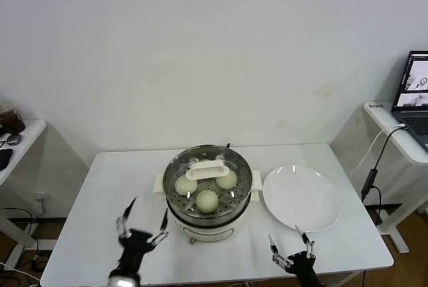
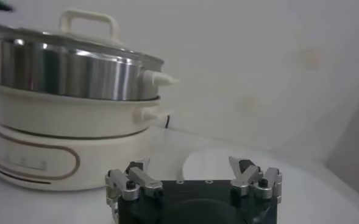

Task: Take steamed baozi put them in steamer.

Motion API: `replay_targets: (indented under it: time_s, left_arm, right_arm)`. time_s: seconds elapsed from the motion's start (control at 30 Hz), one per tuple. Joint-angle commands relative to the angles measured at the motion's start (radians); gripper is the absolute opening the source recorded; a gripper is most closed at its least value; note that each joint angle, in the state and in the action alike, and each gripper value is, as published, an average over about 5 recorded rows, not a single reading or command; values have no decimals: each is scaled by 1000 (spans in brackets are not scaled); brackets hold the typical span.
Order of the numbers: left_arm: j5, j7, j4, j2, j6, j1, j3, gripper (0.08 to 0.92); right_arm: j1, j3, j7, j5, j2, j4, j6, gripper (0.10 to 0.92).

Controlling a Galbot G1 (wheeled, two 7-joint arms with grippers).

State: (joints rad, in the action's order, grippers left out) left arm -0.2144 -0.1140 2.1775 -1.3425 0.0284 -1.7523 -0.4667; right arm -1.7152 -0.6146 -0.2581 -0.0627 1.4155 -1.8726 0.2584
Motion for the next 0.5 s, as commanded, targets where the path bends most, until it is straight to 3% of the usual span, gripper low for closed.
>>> replay_targets:
  time_s: [0.03,0.2,0.5]
  left_arm:
    - [517,15,-120,5,289,-260,-173,823]
    - [478,65,-143,-10,356,-261,-171,823]
    - [420,60,-153,-30,357,-265,-155,823]
  right_arm:
    - [-70,19,12,-134,-75,-63,-68,823]
    - [-82,15,22,-124,-71,-48,-63,823]
    - [-86,29,30,-116,-62,-51,-61,823]
